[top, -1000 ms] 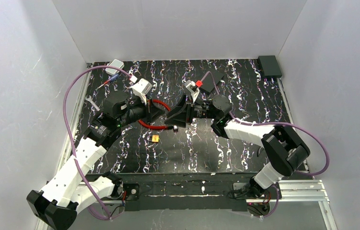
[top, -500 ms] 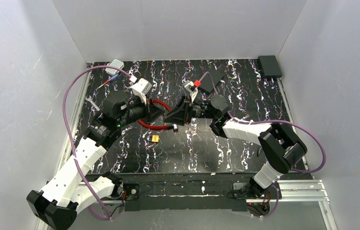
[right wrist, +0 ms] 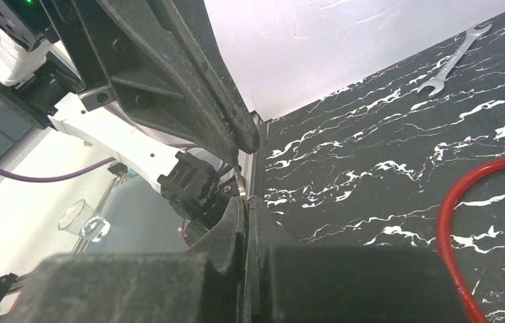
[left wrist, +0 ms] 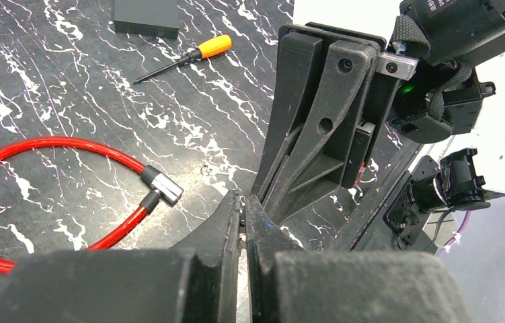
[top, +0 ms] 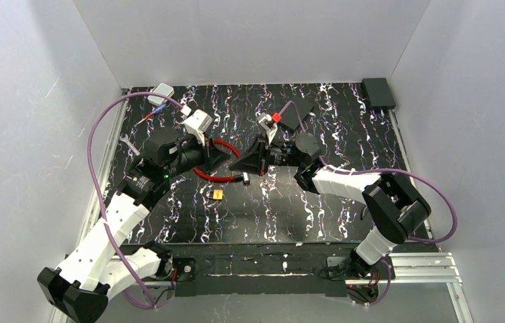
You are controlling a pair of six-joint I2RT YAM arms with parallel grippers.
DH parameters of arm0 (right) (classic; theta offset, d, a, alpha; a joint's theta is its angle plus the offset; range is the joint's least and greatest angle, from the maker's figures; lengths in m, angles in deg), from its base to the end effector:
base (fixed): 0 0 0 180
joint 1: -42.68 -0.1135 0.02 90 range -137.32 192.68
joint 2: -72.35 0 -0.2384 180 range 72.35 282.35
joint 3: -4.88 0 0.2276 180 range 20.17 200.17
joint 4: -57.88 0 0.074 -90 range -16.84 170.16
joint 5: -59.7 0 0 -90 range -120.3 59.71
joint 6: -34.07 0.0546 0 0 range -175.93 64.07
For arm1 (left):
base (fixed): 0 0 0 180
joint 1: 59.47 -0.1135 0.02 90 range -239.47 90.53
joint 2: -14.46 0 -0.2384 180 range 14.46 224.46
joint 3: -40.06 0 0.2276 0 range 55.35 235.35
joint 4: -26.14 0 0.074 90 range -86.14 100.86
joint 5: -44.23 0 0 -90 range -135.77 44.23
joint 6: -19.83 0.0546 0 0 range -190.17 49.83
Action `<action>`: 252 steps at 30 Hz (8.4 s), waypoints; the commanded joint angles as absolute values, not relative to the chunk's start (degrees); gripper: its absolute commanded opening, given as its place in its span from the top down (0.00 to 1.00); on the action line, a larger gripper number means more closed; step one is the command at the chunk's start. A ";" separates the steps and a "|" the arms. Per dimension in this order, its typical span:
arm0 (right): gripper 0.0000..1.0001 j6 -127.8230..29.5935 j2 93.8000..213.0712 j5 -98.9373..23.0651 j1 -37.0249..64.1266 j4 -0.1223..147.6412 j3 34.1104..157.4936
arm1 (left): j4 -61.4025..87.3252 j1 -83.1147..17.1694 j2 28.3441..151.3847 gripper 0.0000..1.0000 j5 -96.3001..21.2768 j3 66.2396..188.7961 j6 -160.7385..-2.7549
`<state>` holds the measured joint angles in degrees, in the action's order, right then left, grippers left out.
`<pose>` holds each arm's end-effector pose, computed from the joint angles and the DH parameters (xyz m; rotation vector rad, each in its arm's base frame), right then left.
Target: Unlock with the key
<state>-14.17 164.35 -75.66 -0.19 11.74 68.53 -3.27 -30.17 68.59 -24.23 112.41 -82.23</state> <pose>0.2195 0.2568 0.2780 -0.8020 1.3688 1.6959 0.1811 -0.1246 0.3536 0.5510 1.7474 -0.8473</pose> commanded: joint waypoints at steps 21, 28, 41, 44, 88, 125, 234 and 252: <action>0.99 -20.63 147.53 -50.05 -0.56 38.71 60.97 | -7.57 -30.47 71.58 0.02 -43.36 113.43 -86.13; 0.99 -18.86 134.09 -34.88 -0.56 57.05 56.30 | -12.54 -30.46 77.09 0.02 -44.23 116.82 -91.85; 0.99 -12.97 119.79 -20.98 -0.56 78.81 51.01 | -23.84 -29.90 95.87 0.17 -50.85 124.62 -103.08; 0.99 -12.52 119.72 -20.76 -0.56 80.04 50.71 | -25.06 -29.19 101.30 0.20 -51.62 126.87 -106.01; 0.99 -13.58 111.40 -20.11 -0.56 89.04 48.36 | -26.54 -20.96 136.70 0.70 -58.27 145.15 -112.50; 0.99 -9.43 124.52 -32.65 -0.71 67.81 47.95 | -21.78 -33.30 124.21 1.00 -26.30 140.05 -113.59; 0.99 -3.75 164.57 -38.60 -2.26 49.98 67.43 | -19.48 -36.96 118.86 1.00 -22.00 135.59 -115.58; 0.99 -4.16 161.12 -37.57 -2.27 51.28 64.16 | -19.64 -36.96 119.16 1.00 -22.05 135.77 -115.42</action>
